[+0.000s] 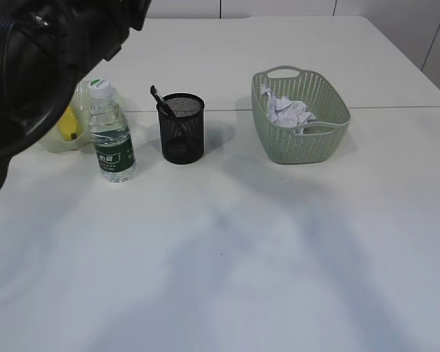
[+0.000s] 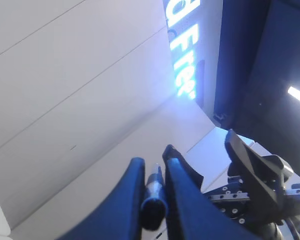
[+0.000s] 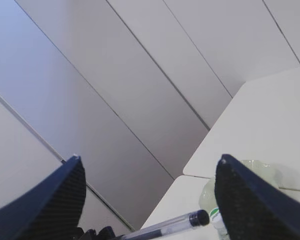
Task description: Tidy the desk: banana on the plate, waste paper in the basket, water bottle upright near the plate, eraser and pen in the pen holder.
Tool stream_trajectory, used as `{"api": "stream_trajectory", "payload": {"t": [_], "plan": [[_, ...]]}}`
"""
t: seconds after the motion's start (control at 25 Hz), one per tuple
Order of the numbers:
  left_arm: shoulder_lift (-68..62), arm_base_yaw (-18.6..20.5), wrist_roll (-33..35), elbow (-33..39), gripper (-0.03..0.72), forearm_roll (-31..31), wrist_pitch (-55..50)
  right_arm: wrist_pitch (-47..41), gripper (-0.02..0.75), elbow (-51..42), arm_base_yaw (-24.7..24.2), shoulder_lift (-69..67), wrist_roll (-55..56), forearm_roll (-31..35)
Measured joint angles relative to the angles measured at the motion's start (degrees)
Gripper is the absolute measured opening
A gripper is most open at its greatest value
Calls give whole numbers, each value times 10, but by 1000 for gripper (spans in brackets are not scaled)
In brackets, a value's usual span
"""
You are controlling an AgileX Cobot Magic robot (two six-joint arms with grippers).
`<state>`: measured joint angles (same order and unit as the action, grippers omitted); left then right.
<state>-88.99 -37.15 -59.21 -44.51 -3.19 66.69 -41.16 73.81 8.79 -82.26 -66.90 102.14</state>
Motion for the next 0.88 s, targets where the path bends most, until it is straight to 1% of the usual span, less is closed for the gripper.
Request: {"api": "stream_trajectory", "payload": {"t": [0.12, 0.32, 0.44, 0.52, 0.6, 0.68, 0.76, 0.88], "plan": [[0, 32, 2, 0, 53, -25, 0, 1, 596, 0, -1, 6, 0, -13], [0, 99, 3, 0, 53, -107, -12, 1, 596, 0, -1, 11, 3, -60], [0, 136, 3, 0, 53, -154, -47, 1, 596, 0, -1, 16, 15, -102], [0, 157, 3, 0, 53, -181, -71, 0, 596, 0, -1, 18, 39, -144], [0, 170, 3, 0, 53, -206, -103, -2, 596, 0, -1, 18, 65, -189], [0, 173, 3, 0, 53, -221, -143, -7, 596, 0, -1, 18, 88, -231], [0, 174, 3, -5, 53, -245, -193, -16, 596, 0, -1, 18, 102, -259], [-1, 174, 3, -40, 53, -296, -268, -23, 596, 0, -1, 18, 111, -285]]}}
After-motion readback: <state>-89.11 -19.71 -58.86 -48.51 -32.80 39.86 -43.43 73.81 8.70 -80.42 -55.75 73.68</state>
